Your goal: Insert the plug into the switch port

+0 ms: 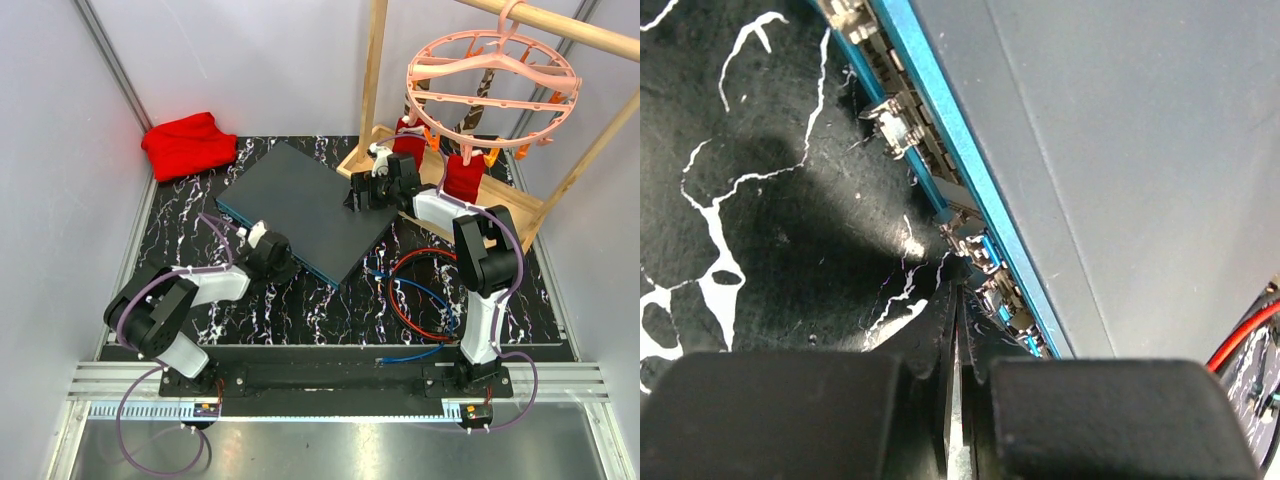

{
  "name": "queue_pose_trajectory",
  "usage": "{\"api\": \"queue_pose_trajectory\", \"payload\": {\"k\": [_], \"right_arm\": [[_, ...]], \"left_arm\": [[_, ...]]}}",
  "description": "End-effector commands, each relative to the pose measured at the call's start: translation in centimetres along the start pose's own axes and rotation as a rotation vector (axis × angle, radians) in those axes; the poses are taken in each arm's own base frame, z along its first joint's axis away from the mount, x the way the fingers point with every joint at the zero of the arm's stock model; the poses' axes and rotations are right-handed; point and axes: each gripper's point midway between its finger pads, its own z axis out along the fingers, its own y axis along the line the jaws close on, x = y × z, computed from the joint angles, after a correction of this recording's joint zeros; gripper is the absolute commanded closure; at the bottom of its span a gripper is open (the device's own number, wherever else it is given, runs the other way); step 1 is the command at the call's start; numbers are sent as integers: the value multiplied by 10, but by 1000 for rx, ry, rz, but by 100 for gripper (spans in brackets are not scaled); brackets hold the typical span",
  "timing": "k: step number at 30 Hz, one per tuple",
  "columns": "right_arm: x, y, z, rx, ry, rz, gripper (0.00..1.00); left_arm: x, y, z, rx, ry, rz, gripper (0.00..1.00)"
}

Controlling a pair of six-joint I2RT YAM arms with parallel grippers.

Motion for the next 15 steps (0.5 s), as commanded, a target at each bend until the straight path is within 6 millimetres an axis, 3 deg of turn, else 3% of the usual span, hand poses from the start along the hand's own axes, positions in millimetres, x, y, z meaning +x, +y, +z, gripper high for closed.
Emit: {"api": "queue_pose_trajectory", "payload": {"k": [1, 10, 14, 15], "right_arm": [[81, 5, 3, -46, 259, 164, 0], [96, 13, 2, -83, 309, 214, 1], [75, 8, -9, -33, 250, 169, 1], [69, 9, -12, -26, 236, 163, 1]], "left_arm": [[-10, -19, 14, 121, -66, 27, 94], [-26, -51, 12, 228, -117, 60, 93], [-17, -29, 4, 170, -92, 48, 81], [-20, -29, -4, 174, -104, 44, 73]]}}
